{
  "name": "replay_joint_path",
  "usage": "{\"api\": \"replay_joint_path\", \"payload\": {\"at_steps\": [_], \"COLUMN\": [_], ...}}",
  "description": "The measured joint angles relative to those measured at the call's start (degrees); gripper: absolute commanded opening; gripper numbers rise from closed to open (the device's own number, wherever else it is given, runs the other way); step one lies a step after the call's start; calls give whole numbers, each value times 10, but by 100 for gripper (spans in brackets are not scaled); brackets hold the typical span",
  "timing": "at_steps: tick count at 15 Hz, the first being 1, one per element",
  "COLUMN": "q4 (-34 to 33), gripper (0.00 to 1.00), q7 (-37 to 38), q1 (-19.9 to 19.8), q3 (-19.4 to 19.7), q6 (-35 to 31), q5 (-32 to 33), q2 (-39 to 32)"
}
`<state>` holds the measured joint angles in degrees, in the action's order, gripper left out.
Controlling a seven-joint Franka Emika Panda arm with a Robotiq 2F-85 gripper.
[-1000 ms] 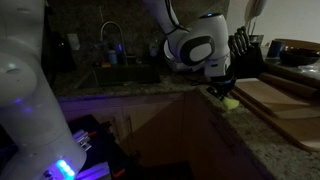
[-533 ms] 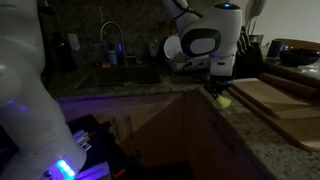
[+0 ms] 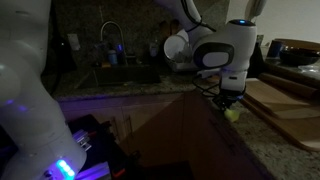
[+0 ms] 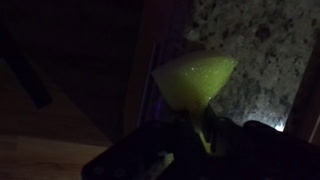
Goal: Move the yellow sponge to the right side of the counter, scrub the countertop with the sponge
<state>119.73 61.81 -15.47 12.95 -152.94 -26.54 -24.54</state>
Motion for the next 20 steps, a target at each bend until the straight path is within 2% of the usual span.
{"api": "replay_joint_path", "payload": {"at_steps": [4, 9, 11, 14, 17, 20], "q4": [-15, -29, -30, -36, -45, -59], "gripper": [4, 4, 4, 4, 4, 4], "q7": [29, 127, 139, 143, 143, 106], "q1": [1, -1, -13, -35, -40, -48], "q3": [19, 94, 108, 109, 105, 70], "q6": [2, 2, 8, 18, 18, 18], "q5": [2, 42, 46, 46, 46, 41], "q2": [-12, -31, -33, -36, -42, -45]}}
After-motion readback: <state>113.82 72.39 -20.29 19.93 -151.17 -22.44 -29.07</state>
